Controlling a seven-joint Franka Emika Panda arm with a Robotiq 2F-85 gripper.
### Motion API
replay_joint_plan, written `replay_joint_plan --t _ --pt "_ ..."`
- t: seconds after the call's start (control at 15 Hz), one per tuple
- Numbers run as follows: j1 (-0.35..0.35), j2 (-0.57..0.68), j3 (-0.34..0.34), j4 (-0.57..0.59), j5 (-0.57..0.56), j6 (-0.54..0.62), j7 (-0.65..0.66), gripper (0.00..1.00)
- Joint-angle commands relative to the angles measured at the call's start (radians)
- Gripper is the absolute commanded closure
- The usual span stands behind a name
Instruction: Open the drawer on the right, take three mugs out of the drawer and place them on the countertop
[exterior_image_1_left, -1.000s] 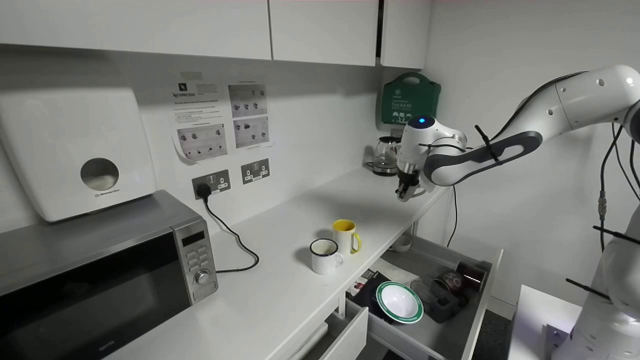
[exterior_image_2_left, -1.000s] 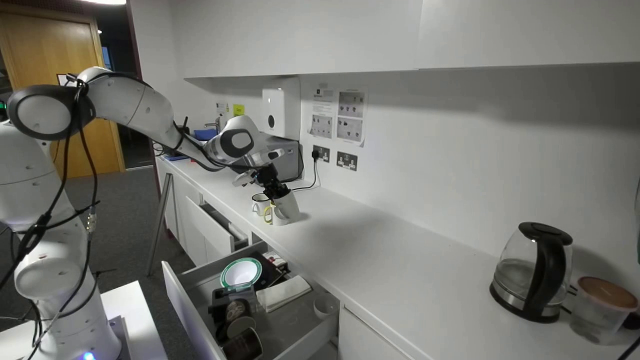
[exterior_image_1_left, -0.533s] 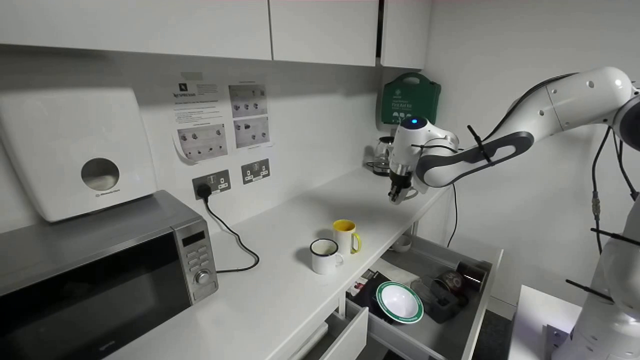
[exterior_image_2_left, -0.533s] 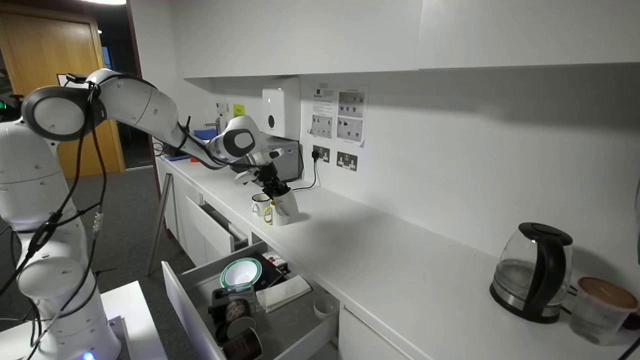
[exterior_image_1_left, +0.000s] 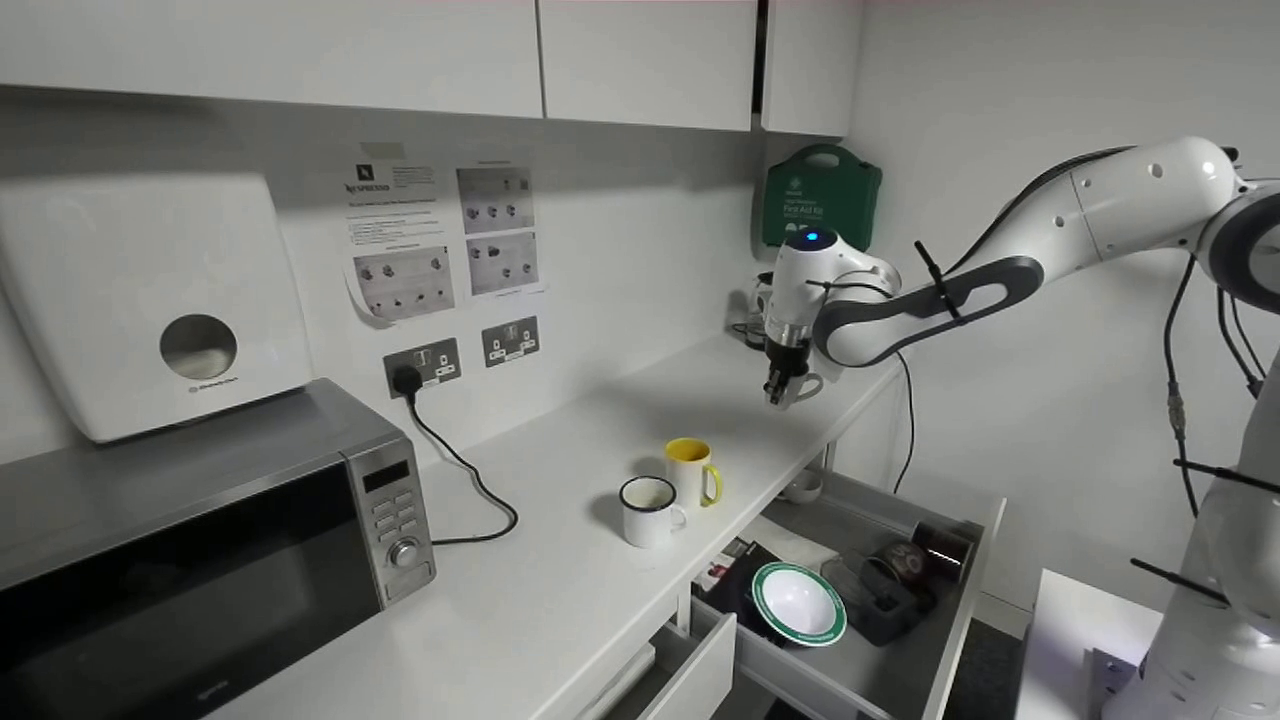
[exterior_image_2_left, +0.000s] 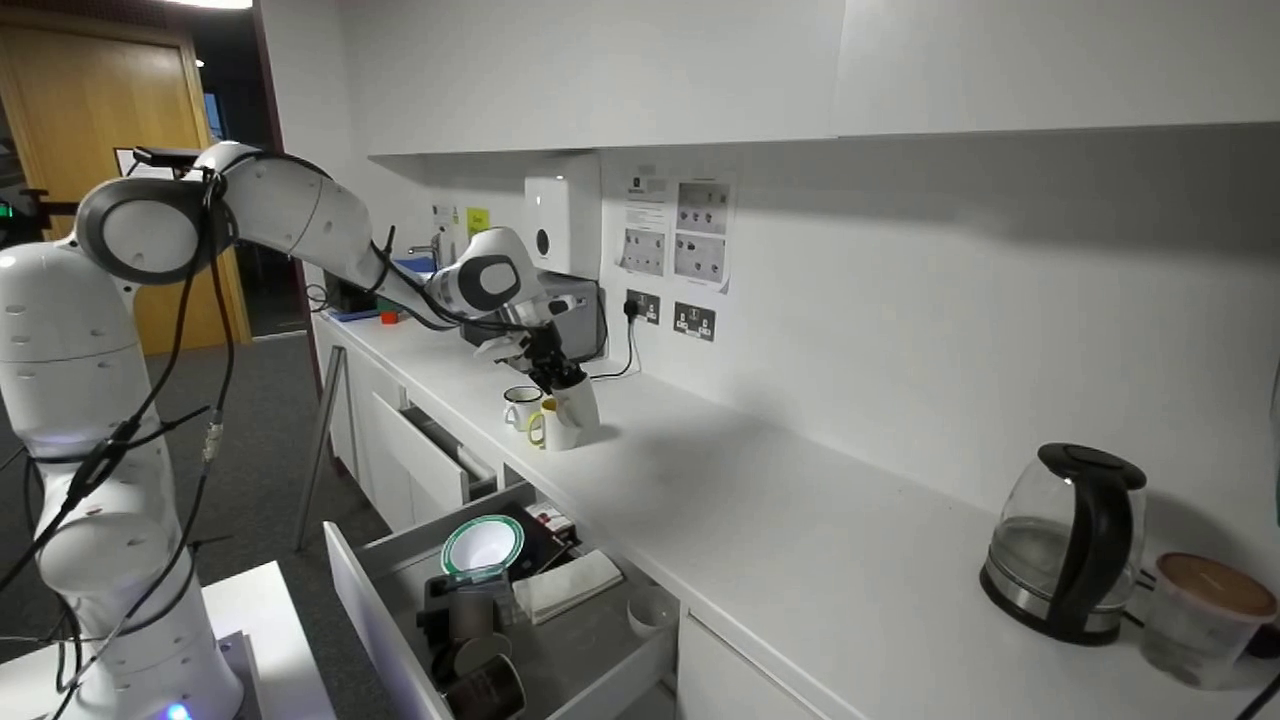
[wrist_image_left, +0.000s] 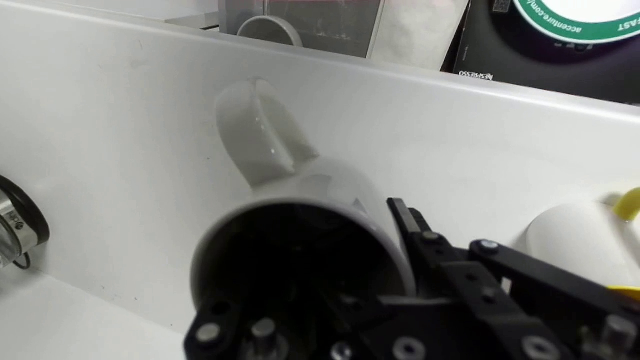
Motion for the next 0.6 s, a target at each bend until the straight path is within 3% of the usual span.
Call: replay_joint_plan --t 0.0,0.53 --pt "0.019 0.035 -0.007 0.086 0.047 -0.070 -0.065 0.98" --pt "0.046 0.101 -0.003 0.180 0.087 -0.139 -0.103 0.98"
